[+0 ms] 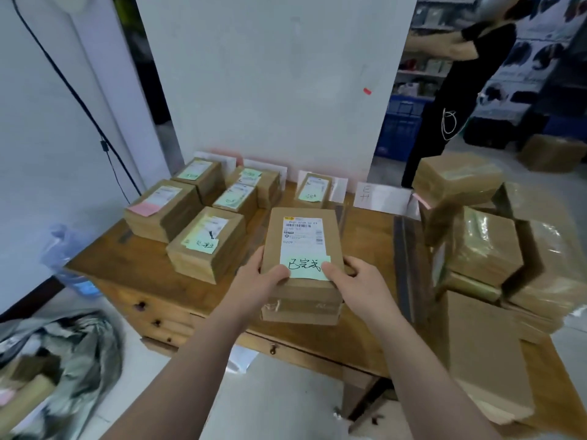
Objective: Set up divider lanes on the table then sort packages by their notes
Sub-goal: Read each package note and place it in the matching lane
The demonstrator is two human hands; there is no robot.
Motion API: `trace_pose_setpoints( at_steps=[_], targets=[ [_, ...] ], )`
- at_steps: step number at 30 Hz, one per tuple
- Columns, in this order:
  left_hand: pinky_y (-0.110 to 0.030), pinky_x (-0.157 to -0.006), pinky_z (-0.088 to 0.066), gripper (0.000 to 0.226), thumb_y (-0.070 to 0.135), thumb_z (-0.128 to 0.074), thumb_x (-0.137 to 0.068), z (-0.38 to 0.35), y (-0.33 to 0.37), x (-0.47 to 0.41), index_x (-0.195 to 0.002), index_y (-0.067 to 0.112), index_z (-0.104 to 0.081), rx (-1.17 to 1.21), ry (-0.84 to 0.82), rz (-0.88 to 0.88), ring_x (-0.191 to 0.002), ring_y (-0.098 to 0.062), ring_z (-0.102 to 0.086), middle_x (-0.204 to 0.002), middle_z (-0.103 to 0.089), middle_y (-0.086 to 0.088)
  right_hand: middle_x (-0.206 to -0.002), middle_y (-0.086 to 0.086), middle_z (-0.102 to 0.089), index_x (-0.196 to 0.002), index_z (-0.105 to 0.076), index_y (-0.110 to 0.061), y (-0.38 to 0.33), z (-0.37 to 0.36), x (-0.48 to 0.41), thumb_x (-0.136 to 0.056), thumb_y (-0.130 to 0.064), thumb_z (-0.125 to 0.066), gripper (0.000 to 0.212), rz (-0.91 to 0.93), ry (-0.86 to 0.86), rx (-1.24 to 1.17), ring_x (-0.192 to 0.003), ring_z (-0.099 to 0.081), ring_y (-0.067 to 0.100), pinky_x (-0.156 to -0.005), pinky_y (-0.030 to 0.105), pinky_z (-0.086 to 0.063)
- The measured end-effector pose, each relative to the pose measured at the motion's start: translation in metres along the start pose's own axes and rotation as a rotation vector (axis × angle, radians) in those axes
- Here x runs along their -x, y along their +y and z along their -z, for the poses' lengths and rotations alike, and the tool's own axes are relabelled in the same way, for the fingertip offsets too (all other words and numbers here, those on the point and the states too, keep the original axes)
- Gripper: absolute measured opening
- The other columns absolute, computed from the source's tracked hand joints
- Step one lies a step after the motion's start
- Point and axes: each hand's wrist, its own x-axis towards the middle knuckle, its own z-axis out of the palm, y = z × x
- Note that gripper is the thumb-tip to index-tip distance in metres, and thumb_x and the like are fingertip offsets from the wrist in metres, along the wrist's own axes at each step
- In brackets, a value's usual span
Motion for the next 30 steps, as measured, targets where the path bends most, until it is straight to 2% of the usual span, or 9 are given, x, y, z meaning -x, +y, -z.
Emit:
trace_pose_setpoints(
  at_steps=[2, 4, 11, 14, 18, 22, 26, 30],
  targets=[
    [-0.032, -0.084, -0.054, 0.042, 0.026, -0.059, -0.091, 0.009, -0.001, -0.02, -0.132, 0.03, -0.048, 0.001, 0.002, 0.016, -0.104, -0.019, -0.064, -0.116, -0.067, 0.005, -0.11, -0.014, -0.066, -0.13, -0.056, -0.028, -0.002, -0.011, -0.021, -0.09, -0.048, -0.059, 0.045, -0.01, -0.006, -0.005, -0.095, -0.065, 0.008, -0.081, 0.037, -0.058],
    [-0.036, -0.088, -0.055, 0.042, 0.025, -0.059, -0.091, 0.014, 0.0, -0.044, -0.131, 0.03, -0.048, -0.028, 0.007, 0.013, -0.103, -0.018, -0.065, -0.118, -0.067, 0.005, -0.115, -0.012, -0.066, -0.129, -0.057, -0.028, -0.003, -0.018, -0.043, -0.09, -0.047, -0.059, 0.043, -0.027, -0.005, -0.016, -0.097, -0.064, 0.009, -0.084, 0.039, -0.057],
    [-0.034, -0.091, -0.053, 0.051, 0.028, -0.058, -0.095, 0.016, 0.002, -0.123, -0.142, 0.028, -0.038, -0.123, -0.011, 0.05, -0.109, -0.018, -0.06, -0.127, -0.06, 0.004, -0.128, -0.006, -0.061, -0.137, -0.049, -0.023, 0.001, -0.036, -0.118, -0.093, -0.043, -0.058, 0.049, -0.102, -0.02, 0.015, -0.1, -0.06, 0.011, -0.083, 0.037, -0.058],
    [-0.026, -0.081, -0.052, 0.055, 0.028, -0.059, -0.096, 0.016, -0.003, -0.153, -0.145, 0.026, -0.035, -0.145, -0.037, 0.081, -0.111, -0.016, -0.058, -0.134, -0.057, 0.003, -0.129, -0.005, -0.06, -0.136, -0.05, -0.021, 0.004, -0.043, -0.144, -0.094, -0.038, -0.058, 0.047, -0.136, -0.026, 0.016, -0.099, -0.058, 0.011, -0.084, 0.035, -0.056],
    [-0.037, -0.097, -0.051, 0.067, 0.03, -0.061, -0.094, 0.018, -0.013, -0.183, -0.151, 0.028, -0.026, -0.151, -0.079, 0.156, -0.12, -0.019, -0.055, -0.142, -0.051, 0.002, -0.128, -0.002, -0.061, -0.131, -0.054, -0.017, 0.011, -0.053, -0.169, -0.095, -0.03, -0.058, 0.039, -0.201, -0.015, -0.002, -0.098, -0.057, 0.012, -0.086, 0.035, -0.055],
    [-0.037, -0.098, -0.05, 0.068, 0.026, -0.062, -0.094, 0.02, -0.019, -0.207, -0.152, 0.029, -0.026, -0.161, -0.127, 0.155, -0.122, -0.018, -0.053, -0.142, -0.051, 0.002, -0.13, -0.001, -0.06, -0.134, -0.05, -0.018, 0.019, -0.064, -0.185, -0.096, -0.028, -0.058, 0.04, -0.263, 0.006, -0.039, -0.103, -0.055, 0.012, -0.081, 0.029, -0.053],
    [-0.042, -0.104, -0.047, 0.068, 0.021, -0.062, -0.095, 0.023, -0.028, -0.226, -0.152, 0.031, -0.025, -0.167, -0.185, 0.181, -0.125, -0.02, -0.052, -0.143, -0.052, 0.001, -0.131, -0.001, -0.06, -0.135, -0.05, -0.019, 0.027, -0.078, -0.197, -0.096, -0.026, -0.057, 0.04, -0.324, 0.05, -0.048, -0.108, -0.057, 0.015, -0.092, 0.037, -0.053],
    [-0.039, -0.102, -0.046, 0.068, 0.02, -0.059, -0.096, 0.024, -0.033, -0.24, -0.153, 0.029, -0.022, -0.218, -0.22, 0.203, -0.128, -0.02, -0.049, -0.144, -0.048, -0.001, -0.133, -0.001, -0.059, -0.138, -0.047, -0.02, 0.032, -0.09, -0.205, -0.097, -0.024, -0.055, 0.042, -0.382, 0.07, -0.058, -0.116, -0.056, 0.018, -0.088, 0.032, -0.05]
  ],
)
